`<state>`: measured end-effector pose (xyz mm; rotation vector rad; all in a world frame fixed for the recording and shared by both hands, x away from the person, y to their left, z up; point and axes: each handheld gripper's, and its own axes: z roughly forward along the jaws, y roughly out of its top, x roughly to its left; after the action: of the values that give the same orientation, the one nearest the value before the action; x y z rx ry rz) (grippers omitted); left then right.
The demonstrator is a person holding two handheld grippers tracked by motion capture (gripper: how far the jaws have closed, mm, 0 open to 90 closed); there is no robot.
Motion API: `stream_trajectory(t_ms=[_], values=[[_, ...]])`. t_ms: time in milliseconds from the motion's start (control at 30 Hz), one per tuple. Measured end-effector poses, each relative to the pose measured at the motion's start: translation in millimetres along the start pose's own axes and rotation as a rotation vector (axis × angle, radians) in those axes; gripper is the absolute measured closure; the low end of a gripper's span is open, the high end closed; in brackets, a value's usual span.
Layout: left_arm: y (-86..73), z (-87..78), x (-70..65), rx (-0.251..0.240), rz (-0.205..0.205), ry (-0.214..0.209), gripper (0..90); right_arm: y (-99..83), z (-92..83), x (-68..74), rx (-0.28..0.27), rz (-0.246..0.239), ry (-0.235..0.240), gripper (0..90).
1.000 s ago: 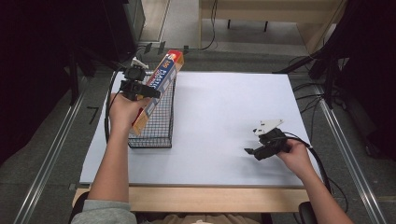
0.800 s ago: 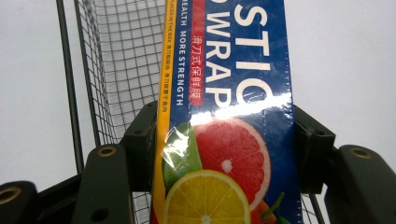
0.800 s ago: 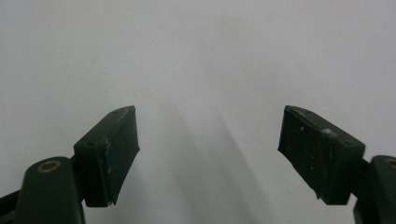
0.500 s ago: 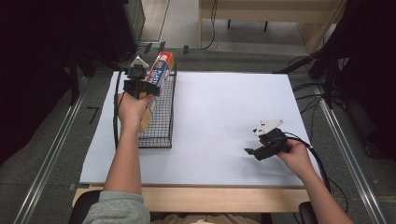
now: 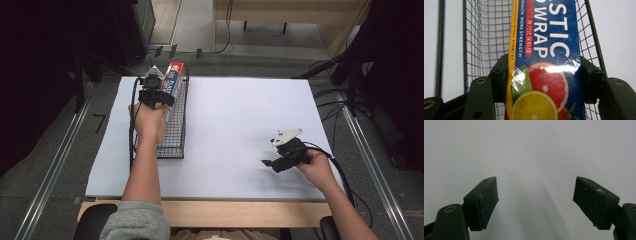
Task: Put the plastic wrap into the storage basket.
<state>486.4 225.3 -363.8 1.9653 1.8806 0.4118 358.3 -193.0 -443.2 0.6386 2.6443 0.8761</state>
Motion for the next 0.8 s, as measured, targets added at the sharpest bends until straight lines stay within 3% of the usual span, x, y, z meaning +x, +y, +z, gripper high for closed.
stream_trajectory(t_ms=[267, 633, 800], values=[[-1.0, 18.1, -3.8, 0.024, -0.003, 0.01, 39.3, -0.3, -0.3, 0.6, 0.0, -0.006, -0.002, 20.6], [-3.8, 27.3, -7.3, 0.036, -0.009, -0.017, 39.0, -0.5, 0.1, 0.9, 0.006, -0.007, 0.0, 20.6], [-4.8, 30.4, -12.1, 0.052, 0.006, -0.014, 38.5, -0.4, 1.3, 0.5, 0.012, -0.014, 0.004, 20.6]])
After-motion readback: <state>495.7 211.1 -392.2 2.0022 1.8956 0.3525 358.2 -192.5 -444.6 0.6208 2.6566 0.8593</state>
